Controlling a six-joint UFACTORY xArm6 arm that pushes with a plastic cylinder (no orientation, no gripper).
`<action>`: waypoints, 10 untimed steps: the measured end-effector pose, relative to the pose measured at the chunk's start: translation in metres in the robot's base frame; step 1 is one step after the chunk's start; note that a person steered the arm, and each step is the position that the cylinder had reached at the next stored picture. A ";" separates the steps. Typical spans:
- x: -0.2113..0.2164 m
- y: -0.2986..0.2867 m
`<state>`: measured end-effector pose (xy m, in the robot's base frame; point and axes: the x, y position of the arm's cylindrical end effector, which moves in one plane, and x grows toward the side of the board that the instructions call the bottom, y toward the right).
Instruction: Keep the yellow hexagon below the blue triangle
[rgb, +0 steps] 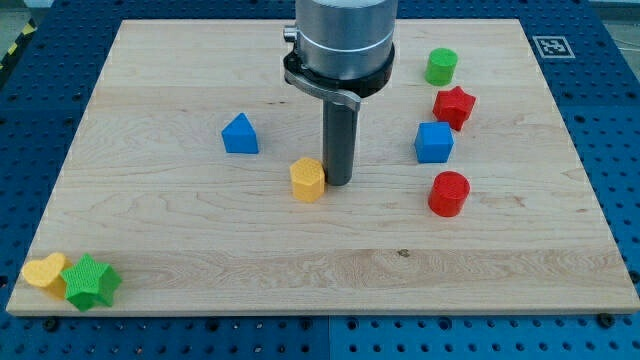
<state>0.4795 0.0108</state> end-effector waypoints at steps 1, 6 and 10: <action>0.000 -0.012; 0.000 -0.079; 0.013 -0.103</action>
